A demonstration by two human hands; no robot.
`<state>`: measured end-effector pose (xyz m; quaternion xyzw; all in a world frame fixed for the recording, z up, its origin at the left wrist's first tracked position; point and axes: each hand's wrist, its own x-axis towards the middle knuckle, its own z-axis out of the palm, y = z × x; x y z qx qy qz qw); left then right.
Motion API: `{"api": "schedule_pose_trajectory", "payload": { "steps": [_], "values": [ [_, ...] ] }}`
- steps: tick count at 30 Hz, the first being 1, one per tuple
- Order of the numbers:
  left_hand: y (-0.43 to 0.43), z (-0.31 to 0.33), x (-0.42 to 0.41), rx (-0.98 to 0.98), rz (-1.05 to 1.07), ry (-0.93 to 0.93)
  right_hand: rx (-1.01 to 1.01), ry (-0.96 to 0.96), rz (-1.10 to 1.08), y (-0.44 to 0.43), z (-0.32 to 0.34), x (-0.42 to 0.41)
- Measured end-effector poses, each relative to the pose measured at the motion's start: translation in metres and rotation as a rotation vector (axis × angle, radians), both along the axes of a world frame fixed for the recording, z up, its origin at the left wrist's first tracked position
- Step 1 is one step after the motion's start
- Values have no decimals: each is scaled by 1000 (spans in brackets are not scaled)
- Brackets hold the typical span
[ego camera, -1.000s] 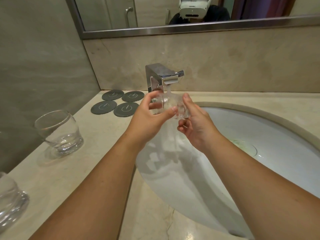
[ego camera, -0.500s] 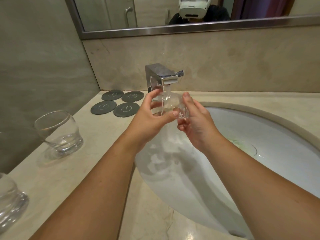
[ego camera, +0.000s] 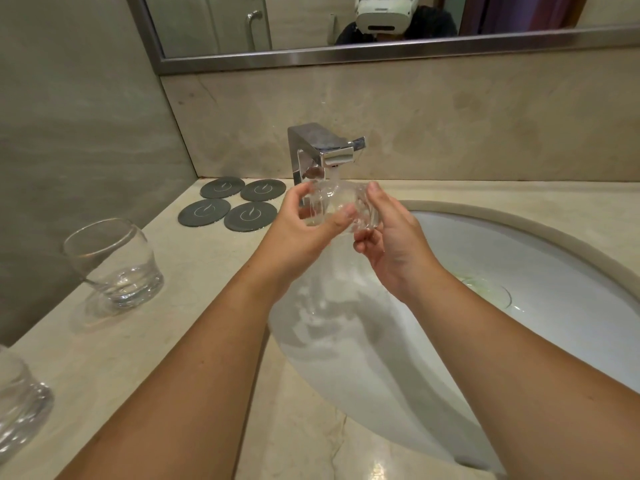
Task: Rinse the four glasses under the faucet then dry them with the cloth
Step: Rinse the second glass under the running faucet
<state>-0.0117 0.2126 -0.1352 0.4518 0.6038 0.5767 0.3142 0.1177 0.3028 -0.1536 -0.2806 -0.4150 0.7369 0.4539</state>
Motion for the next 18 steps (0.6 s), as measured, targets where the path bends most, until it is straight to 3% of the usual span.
{"api": "schedule_pose_trajectory", "payload": {
  "steps": [5, 10, 18],
  "values": [
    [-3, 7, 3, 87, 73, 274, -13, -58, 1, -1, 1, 0],
    [-1, 6, 4, 54, 194, 78, -67, -98, 96, -5, 3, -1],
    [-1, 6, 2, 56, 200, 58, -28, -4, 44, -2, 2, 0]
  ]
}}
